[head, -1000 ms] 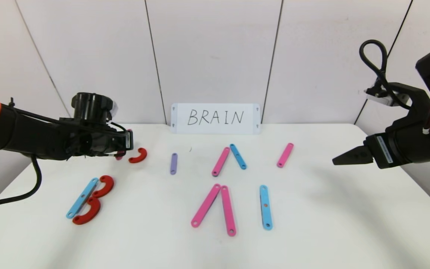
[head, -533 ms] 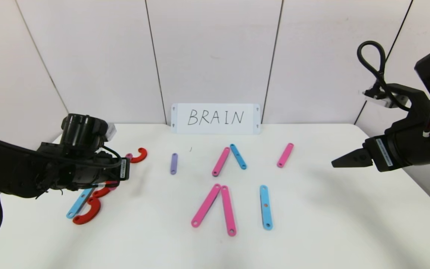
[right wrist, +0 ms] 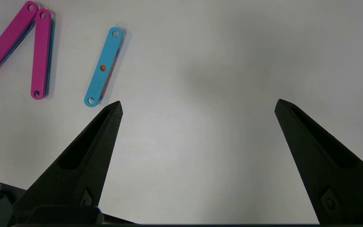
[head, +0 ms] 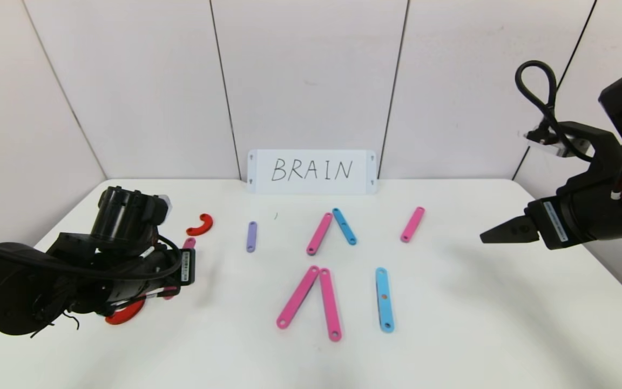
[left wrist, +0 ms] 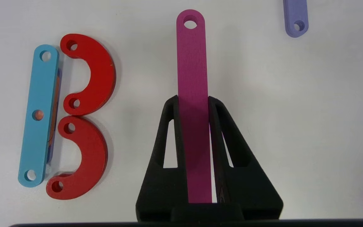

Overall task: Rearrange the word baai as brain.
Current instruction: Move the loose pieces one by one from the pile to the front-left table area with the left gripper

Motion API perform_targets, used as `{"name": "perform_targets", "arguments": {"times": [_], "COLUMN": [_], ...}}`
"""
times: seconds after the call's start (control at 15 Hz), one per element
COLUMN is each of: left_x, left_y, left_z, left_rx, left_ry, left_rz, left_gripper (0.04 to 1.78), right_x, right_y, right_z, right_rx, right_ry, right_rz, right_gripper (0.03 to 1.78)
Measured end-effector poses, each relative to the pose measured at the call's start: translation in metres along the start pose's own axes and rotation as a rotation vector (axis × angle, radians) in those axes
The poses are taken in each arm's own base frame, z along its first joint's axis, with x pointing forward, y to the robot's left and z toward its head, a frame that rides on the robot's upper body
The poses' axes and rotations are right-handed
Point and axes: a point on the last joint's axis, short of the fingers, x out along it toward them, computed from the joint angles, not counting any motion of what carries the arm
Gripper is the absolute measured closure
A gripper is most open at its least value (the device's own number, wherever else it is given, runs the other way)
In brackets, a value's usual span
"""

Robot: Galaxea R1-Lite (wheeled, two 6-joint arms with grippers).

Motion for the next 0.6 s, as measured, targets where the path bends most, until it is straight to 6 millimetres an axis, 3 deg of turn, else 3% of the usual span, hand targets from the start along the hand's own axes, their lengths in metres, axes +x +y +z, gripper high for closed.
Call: {"name": "perform_targets", "arguments": {"times": [0.6], "left_x": [-0.006], "left_y": [-0.011], "left_z": [-0.022], "left_rx": [-0.013], "left_ry": [0.039], "left_rz": [-0.017], "left_gripper": [1.55], "right_x": [0.001], "right_y": [0.000], "right_z": [0.000], "right_rx": [-0.001], "right_ry": [0.002], "right_rz": [0.001], "right_gripper": [0.11]}}
